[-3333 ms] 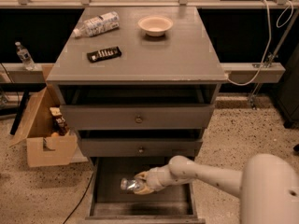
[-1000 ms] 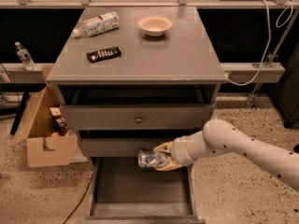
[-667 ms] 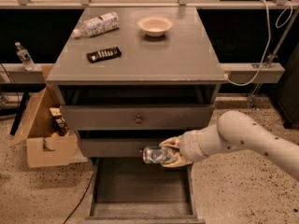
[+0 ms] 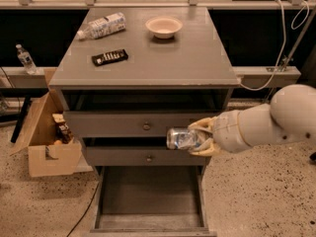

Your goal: Pick redbull can from bottom drawer and place on counter

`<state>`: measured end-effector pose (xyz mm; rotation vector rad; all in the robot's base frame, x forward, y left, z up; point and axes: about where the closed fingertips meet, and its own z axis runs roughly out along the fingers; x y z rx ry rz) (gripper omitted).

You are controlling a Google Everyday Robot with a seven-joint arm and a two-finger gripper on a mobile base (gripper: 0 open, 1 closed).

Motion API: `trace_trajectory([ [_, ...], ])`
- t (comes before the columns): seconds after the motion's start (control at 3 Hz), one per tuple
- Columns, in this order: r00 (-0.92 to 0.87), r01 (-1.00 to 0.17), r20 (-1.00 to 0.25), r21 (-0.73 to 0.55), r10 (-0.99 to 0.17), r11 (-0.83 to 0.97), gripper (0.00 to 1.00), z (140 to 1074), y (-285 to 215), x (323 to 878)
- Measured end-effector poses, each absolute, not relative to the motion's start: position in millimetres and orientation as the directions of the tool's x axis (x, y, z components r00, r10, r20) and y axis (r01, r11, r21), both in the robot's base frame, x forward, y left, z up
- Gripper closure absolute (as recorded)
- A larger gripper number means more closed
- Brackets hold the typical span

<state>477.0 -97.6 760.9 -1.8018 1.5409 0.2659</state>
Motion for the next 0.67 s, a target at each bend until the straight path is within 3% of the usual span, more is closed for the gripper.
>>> trace_trajectory([
  [0.33,0.184,-0.893,-0.578,-0.436,-0.795,0.111,1.00,807.7,-104.7,499.9],
  [0.67,0.181,-0.892,-0.580,-0.437,-0.794,0.116,1.00,811.2,-98.8,511.6],
])
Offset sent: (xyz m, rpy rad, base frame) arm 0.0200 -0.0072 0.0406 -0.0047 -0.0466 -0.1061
